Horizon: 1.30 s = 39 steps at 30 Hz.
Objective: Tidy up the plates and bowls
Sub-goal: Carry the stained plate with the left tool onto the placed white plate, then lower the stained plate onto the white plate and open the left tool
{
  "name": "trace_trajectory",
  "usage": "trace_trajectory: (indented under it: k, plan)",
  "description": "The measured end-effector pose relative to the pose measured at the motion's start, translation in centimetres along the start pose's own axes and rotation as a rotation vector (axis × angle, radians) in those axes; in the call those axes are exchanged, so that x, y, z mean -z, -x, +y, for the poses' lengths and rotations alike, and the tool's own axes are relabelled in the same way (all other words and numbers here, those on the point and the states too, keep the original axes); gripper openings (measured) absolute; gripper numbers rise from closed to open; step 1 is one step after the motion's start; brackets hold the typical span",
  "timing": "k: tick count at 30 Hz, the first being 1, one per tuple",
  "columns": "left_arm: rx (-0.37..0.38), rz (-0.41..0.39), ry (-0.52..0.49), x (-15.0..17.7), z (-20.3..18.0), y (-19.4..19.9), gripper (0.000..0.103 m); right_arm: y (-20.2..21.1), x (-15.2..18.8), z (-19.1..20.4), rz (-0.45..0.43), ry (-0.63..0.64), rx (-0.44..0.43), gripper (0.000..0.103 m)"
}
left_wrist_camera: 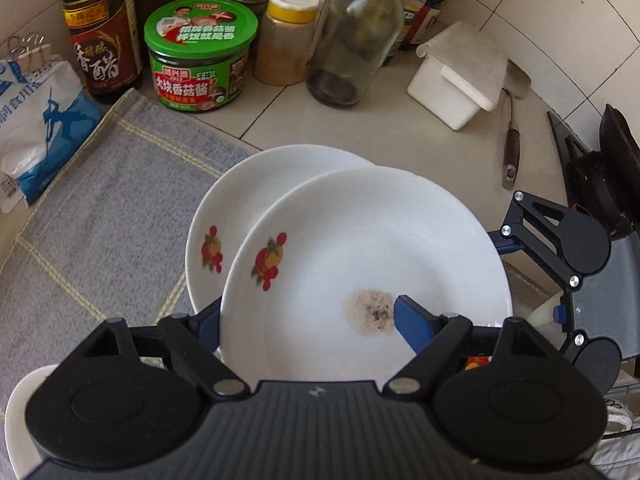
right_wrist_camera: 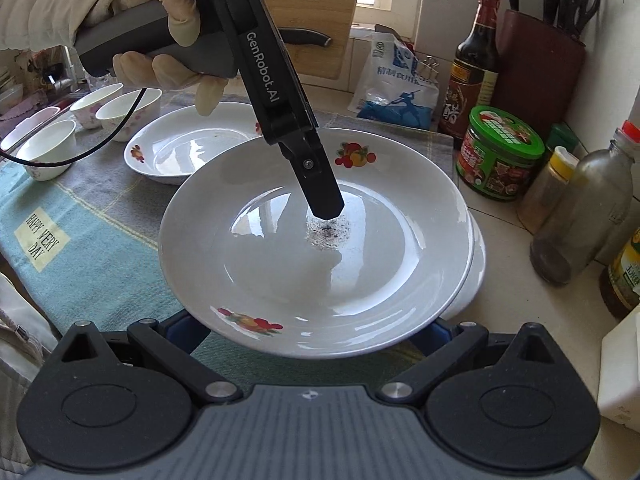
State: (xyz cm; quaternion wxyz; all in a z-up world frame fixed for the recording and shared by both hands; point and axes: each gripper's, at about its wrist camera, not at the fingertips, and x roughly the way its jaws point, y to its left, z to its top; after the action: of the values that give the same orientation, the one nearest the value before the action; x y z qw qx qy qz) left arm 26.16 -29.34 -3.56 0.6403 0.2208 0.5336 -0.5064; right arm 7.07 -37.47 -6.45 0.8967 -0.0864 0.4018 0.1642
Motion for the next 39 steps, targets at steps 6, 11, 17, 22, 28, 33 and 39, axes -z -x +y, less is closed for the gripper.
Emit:
trace_trajectory:
  k: [6,11,17,22,28,33,39]
  plan:
    - [0.011,0.009,-0.017,-1.5,0.0,-1.6,0.085,-0.2,0.3,-1.3,0.014,-0.041,0.017,0.103]
    - [0.017,0.017,-0.02,-2.1,0.3,-2.3,0.085,-0.3,0.3,-1.9,0.013,-0.078,0.011,0.103]
    - [0.017,0.027,-0.013,-2.6,0.7,-3.1,0.085,-0.4,0.1,-2.3,0.021,-0.102,0.01,0.103]
    - [0.011,0.031,-0.016,-2.9,0.8,-3.6,0.085,-0.7,0.0,-2.5,0.03,-0.116,0.017,0.103]
    - [-0.004,0.038,-0.019,-3.2,0.9,-4.3,0.085,-0.9,-0.1,-2.7,0.035,-0.127,0.021,0.103]
    - [-0.015,0.042,-0.03,-3.3,0.7,-4.6,0.085,-0.8,-0.1,-2.7,0.032,-0.138,0.019,0.103]
    - [-0.027,0.044,-0.036,-3.5,0.5,-5.0,0.085,-0.5,0.0,-2.8,0.028,-0.149,0.018,0.103]
